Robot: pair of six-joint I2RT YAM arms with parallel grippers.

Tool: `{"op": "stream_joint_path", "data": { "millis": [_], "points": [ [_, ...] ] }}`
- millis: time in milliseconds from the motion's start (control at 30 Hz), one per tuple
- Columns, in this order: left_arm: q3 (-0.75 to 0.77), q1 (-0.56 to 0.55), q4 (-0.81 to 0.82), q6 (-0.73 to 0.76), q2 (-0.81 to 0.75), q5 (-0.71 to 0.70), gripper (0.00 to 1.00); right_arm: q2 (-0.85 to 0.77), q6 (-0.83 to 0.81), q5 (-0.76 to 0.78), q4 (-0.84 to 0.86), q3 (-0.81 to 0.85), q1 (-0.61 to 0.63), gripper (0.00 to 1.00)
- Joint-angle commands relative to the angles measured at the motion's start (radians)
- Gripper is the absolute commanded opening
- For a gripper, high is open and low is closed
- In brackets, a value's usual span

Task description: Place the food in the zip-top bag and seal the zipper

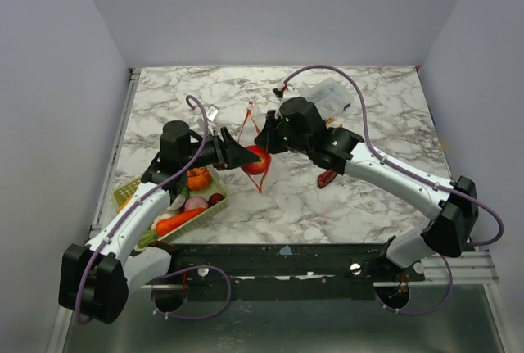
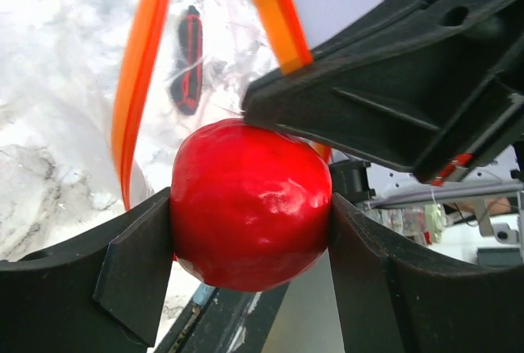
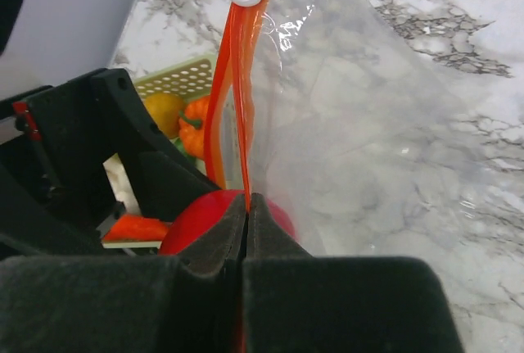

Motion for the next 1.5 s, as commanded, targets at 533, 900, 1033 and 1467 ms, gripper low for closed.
{"op": "stream_joint_path", "data": {
  "millis": [533,900,1033,1467],
  "points": [
    [0.060,-0.082,-0.245,0.130,-0.096,-0.310,0.53,-0.033,0.258,-0.253,0.174,-0.055,-0.050,0.00],
    [0.178,-0.081,-0.440,0.291,-0.146,-0.296,0.94,-0.054,0.256,-0.254,0.186,-0.103,-0.073,0.00],
    [0.219,-0.079,-0.530,0.325,-0.180,-0.359,0.98,-0.058,0.244,-0.239,0.177,-0.115,-0.082,0.00],
    [0.352,-0.062,-0.978,0.342,-0.198,-1.041,0.99,-0.077,0.206,-0.212,0.137,-0.135,-0.119,0.00]
  ]
}}
